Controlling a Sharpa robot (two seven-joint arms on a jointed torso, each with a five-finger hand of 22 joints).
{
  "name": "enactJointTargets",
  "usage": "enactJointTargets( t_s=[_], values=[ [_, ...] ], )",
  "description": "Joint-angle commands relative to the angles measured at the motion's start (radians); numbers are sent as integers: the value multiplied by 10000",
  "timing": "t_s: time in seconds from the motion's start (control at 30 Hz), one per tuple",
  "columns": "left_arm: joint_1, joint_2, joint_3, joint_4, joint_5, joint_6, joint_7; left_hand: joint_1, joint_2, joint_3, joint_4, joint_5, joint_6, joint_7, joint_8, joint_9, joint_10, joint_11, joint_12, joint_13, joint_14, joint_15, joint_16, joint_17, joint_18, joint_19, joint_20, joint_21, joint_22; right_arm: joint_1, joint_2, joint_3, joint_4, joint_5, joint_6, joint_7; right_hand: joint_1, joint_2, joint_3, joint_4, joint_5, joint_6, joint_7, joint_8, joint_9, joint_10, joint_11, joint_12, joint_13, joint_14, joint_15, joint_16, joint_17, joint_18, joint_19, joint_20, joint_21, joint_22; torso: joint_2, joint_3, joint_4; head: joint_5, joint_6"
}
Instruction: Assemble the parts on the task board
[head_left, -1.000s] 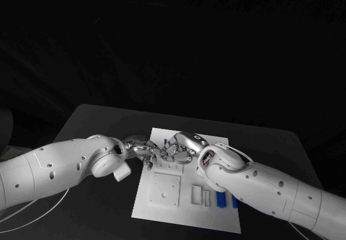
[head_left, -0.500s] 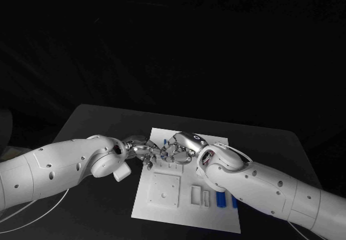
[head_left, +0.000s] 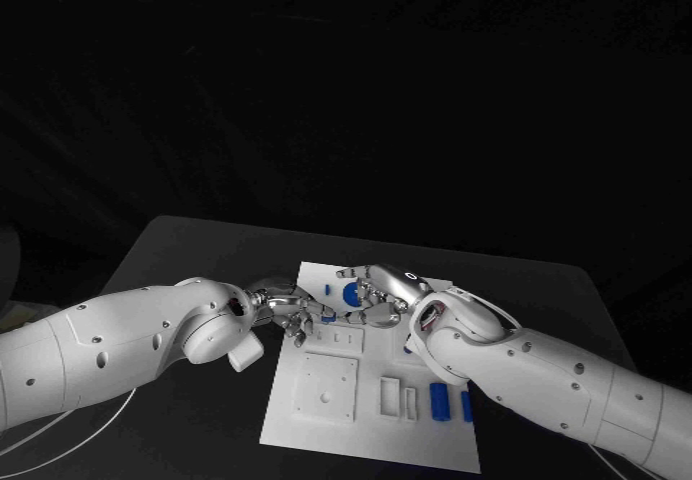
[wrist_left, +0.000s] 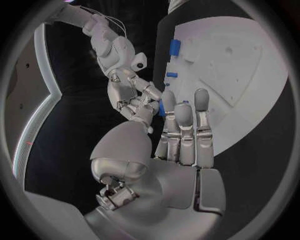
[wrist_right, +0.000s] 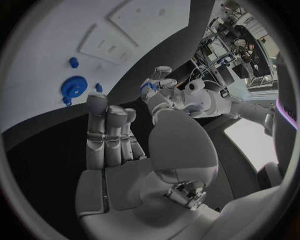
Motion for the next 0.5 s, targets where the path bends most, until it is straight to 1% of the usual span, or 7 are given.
enactJointTargets(
  t_s=[0.03,0.13,0.2,0.3,0.4,0.43,0.5],
  values=[
    [0,76,5,-34,48,-399,-534,-49,41,863,-929,77,362,-352,9,2749,76,-6,-40,9,72,-19,-17,22,-39,-32,-40,82,210,7,-360,141,146,1452,-371,587,53,16,-119,17,72,121,-22,-33,-7,-63,13,74,-24,-50,-3,-31,-24,144,361,77,-22,469,-15,28,-60,2,29],
    [1,136,5,-97,-98,-542,-796,-64,20,861,-940,130,382,-361,5,2777,109,-20,-44,10,105,-27,-21,34,-35,-19,-49,110,209,9,-819,340,305,2069,-404,728,27,128,-244,-106,154,432,-53,-25,4,-83,-4,135,-63,-53,-16,4,-50,135,379,66,-55,519,-39,74,-121,17,21],
    [3,201,7,-163,-371,-639,-1064,-84,-4,868,-951,187,409,-373,-2,2790,150,-34,-55,5,144,-39,-28,43,-34,2,-60,139,208,12,-1195,527,379,2487,-449,789,-61,234,-248,-263,161,831,-94,-10,20,-77,-31,154,-112,-36,-38,35,-61,123,404,48,-55,542,-74,131,-184,27,16],
    [8,302,9,-242,-846,-655,-1297,-108,-28,871,-949,185,470,-397,-15,2791,222,-59,-79,-7,214,-60,-45,53,-37,42,-80,171,201,19,-1577,731,375,2885,-521,837,-95,284,-243,-328,174,953,-106,2,28,-89,-42,145,-148,-38,-41,21,-85,121,406,43,-105,534,-134,204,-254,38,-17],
    [16,438,11,-297,-1482,-709,-1578,-108,-64,879,-957,206,548,-434,-59,2776,333,-90,-164,-44,323,-91,-106,78,-52,96,-117,191,189,67,-1890,920,274,3217,-569,905,-104,294,-224,-363,177,1131,-121,11,36,-88,-54,120,-192,-30,-47,6,-104,121,411,39,-130,528,-192,276,-302,40,-80],
    [20,498,11,-316,-1729,-738,-1706,-117,-77,871,-952,208,569,-428,-67,2774,362,-94,-173,-45,341,-98,-116,88,-55,105,-121,191,190,102,-1977,980,203,3325,-583,941,-102,296,-207,-397,181,1177,-128,11,38,-104,-61,87,-237,-42,-50,-34,-139,120,412,36,-153,522,-204,288,-306,36,-88],
    [26,641,12,-355,-2213,-773,-2023,-144,-105,846,-935,228,669,-468,-61,2769,461,-126,-174,-44,422,-124,-117,112,-55,158,-139,206,188,199,-2114,1071,-1,3556,-610,1046,-129,299,-155,-453,185,1317,-140,14,43,-185,-73,-92,-453,-109,-56,-321,-376,147,372,37,-585,397,-251,341,-332,37,-140]
  ],
)
